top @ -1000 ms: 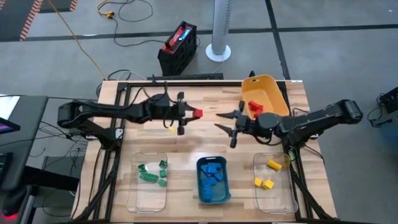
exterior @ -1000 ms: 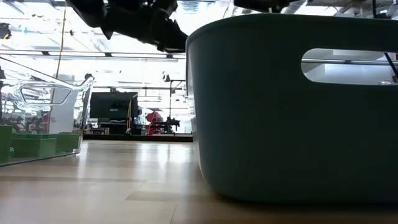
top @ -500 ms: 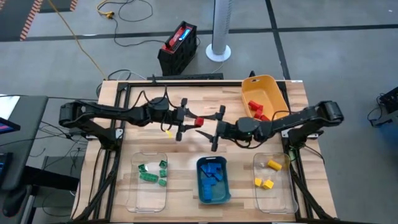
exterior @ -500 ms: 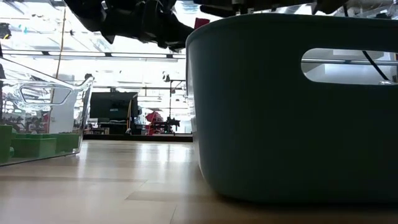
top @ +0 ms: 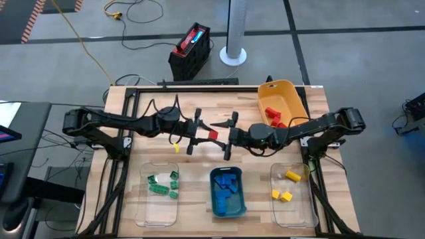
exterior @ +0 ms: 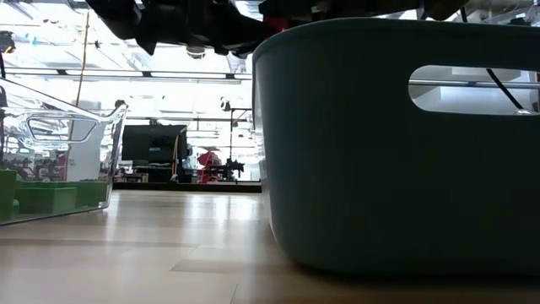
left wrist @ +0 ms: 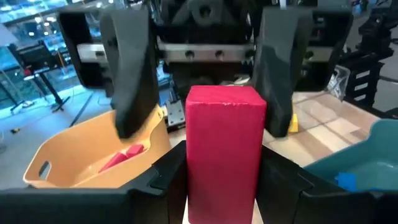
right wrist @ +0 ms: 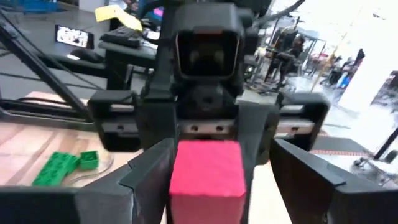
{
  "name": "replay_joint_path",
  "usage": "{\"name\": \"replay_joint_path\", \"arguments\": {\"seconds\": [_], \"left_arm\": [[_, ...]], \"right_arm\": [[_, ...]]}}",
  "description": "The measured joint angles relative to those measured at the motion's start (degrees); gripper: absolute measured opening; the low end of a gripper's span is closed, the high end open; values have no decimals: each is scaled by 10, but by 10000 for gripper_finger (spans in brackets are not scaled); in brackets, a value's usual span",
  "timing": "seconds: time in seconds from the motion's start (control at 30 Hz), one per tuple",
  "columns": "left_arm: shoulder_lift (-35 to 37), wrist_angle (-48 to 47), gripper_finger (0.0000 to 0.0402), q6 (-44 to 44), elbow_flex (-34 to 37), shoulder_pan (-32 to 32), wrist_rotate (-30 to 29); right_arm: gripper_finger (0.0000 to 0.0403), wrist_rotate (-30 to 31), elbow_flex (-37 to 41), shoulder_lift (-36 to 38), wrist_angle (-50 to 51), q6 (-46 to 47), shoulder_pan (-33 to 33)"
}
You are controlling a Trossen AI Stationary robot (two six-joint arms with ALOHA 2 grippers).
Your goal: Sort blocks
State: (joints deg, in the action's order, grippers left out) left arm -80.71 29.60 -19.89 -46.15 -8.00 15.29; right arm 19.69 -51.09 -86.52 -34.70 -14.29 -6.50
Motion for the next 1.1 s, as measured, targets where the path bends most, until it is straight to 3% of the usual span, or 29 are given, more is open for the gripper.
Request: {"name": "replay_joint_path", "arguments": {"seconds": [0.43,0.57,0.77,0.97,1.1], "left_arm": [[0,15,141,8,0,2,0],[0,15,141,8,0,2,0],[0,14,141,10,0,2,-10],[0,-5,144,26,-1,3,-40],[1,-37,171,28,-2,2,-83]], "right_arm": [[268,-5,0,0,12,9,3],[228,-5,0,0,14,2,3],[121,-8,0,0,23,-9,3],[117,-8,0,0,29,-7,4],[117,-2,0,-1,33,1,10]]}}
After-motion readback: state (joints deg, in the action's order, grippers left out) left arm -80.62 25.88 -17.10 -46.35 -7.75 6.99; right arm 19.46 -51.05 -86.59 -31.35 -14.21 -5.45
